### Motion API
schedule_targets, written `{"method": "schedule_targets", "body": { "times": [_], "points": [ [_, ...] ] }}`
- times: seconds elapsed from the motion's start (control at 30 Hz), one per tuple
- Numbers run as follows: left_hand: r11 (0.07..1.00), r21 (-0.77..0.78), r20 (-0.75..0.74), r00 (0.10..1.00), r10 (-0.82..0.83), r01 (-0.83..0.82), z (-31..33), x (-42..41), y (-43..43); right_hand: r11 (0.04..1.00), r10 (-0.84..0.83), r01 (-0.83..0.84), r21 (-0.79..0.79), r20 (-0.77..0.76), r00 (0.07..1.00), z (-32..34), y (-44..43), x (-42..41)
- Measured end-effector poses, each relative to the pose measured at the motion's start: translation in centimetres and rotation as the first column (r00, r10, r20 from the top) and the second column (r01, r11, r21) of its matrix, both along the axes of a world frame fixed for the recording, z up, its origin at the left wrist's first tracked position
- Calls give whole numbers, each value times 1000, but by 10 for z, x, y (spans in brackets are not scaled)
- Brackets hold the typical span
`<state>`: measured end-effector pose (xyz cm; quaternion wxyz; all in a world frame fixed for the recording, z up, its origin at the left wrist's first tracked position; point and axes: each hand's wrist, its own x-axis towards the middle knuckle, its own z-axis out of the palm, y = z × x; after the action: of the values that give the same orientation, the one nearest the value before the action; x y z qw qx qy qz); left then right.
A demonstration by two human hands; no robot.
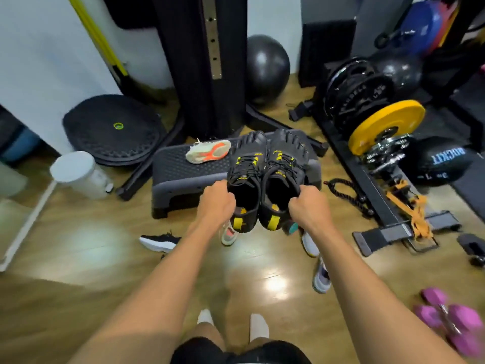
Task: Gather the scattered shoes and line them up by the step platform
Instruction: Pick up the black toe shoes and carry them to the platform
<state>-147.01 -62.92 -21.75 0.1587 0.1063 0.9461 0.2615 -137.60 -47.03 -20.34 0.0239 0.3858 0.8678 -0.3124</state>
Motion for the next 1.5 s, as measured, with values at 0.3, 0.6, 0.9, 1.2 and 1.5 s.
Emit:
{"method": "schedule_targets", "body": {
  "times": [0.3,0.6,0.9,1.2,1.5],
  "points": [
    [903,117,-108,899,425,-413,77,39,-189,888,458,-454,73,-64,886,81,-159,-35],
    [607,231,-151,588,795,-761,120,154,-466,616,782,-779,118,-205,588,120,-440,-2],
    [236,239,-133,209,969,-942,133,268,-675,240,943,-970,19,-243,229,127,-691,44],
    [-56,153,-133,-77,988,-987,127,310,-806,-51,969,-997,-63,-245,-34,96,-889,40],
    [-264,108,-42,-269,962,-959,91,319,-934,-222,969,-973,-65,-128,-213,57,-1054,43]
  ]
}}
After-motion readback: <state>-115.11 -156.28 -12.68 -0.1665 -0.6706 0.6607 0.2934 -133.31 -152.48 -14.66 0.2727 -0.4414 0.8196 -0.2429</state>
